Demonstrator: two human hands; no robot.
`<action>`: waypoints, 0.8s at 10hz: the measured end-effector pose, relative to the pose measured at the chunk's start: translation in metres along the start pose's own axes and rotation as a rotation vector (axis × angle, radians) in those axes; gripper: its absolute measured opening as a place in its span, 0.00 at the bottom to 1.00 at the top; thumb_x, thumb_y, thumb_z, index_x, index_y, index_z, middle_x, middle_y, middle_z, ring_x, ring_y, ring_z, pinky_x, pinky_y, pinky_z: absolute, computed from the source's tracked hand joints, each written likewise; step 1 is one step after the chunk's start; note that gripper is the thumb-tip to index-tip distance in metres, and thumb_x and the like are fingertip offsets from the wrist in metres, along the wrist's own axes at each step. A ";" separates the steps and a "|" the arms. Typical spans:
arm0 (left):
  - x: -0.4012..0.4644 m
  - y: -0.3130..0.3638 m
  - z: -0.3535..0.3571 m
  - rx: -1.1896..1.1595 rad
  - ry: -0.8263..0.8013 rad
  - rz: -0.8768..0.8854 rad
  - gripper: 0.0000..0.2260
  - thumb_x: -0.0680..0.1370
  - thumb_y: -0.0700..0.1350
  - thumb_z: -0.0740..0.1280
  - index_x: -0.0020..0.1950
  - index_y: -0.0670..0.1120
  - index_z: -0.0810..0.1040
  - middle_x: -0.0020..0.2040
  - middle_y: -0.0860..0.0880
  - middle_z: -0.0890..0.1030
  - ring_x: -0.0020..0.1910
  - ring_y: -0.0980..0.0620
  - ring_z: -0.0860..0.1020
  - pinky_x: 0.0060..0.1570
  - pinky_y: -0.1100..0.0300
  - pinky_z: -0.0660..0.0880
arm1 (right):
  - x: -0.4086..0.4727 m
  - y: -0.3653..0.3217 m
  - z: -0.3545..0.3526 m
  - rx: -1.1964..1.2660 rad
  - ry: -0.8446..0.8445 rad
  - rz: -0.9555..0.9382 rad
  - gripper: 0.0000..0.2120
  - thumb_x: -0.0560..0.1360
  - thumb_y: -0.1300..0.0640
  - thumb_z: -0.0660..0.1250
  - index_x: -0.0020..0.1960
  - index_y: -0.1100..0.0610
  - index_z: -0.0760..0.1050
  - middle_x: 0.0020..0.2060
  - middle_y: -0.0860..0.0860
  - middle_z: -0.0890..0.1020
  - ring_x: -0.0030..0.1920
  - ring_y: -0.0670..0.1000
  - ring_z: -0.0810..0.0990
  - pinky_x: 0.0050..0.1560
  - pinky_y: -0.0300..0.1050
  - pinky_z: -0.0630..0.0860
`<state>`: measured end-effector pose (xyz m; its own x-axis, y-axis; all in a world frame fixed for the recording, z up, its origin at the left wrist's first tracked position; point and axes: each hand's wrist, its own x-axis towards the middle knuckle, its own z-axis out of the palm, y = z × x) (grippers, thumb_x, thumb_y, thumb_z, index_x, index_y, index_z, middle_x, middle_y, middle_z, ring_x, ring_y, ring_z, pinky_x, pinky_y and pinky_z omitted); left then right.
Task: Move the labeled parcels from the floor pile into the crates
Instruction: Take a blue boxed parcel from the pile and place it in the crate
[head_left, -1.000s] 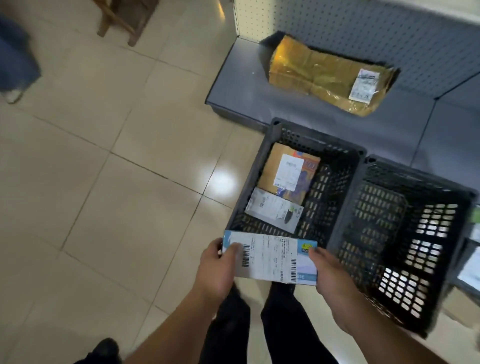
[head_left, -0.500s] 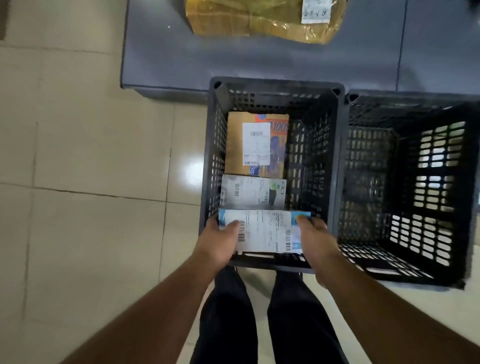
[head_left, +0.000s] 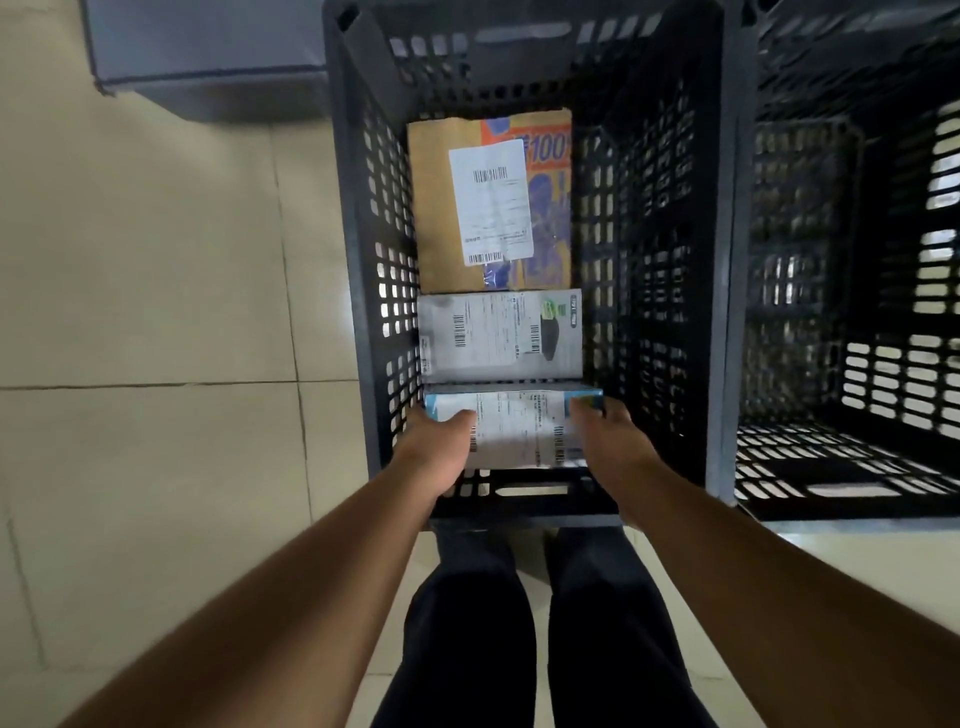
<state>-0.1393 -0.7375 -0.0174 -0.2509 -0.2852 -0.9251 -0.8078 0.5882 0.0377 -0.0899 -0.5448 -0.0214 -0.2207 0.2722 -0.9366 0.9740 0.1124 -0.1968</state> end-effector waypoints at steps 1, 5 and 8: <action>0.015 -0.002 0.007 0.027 0.000 -0.018 0.34 0.78 0.60 0.62 0.80 0.47 0.58 0.49 0.48 0.79 0.33 0.54 0.75 0.29 0.61 0.66 | 0.015 0.004 0.006 -0.028 -0.018 0.002 0.26 0.82 0.42 0.59 0.75 0.55 0.65 0.67 0.57 0.76 0.66 0.59 0.75 0.56 0.46 0.68; 0.051 0.001 0.018 -0.005 -0.024 -0.072 0.29 0.79 0.56 0.65 0.77 0.46 0.61 0.48 0.48 0.75 0.41 0.52 0.74 0.34 0.57 0.66 | 0.045 0.000 0.020 0.031 -0.067 0.046 0.26 0.80 0.44 0.63 0.74 0.54 0.67 0.66 0.55 0.77 0.65 0.58 0.77 0.56 0.45 0.71; 0.024 -0.007 0.047 -0.154 0.102 0.114 0.31 0.76 0.48 0.67 0.77 0.55 0.61 0.66 0.44 0.75 0.59 0.36 0.80 0.51 0.37 0.82 | 0.065 0.011 0.024 0.094 -0.045 0.033 0.22 0.80 0.47 0.65 0.71 0.53 0.69 0.47 0.46 0.77 0.44 0.48 0.77 0.46 0.43 0.71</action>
<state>-0.1147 -0.7134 -0.0574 -0.3913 -0.3031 -0.8689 -0.8411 0.5010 0.2039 -0.0921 -0.5488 -0.0919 -0.1877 0.2307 -0.9547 0.9817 0.0129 -0.1899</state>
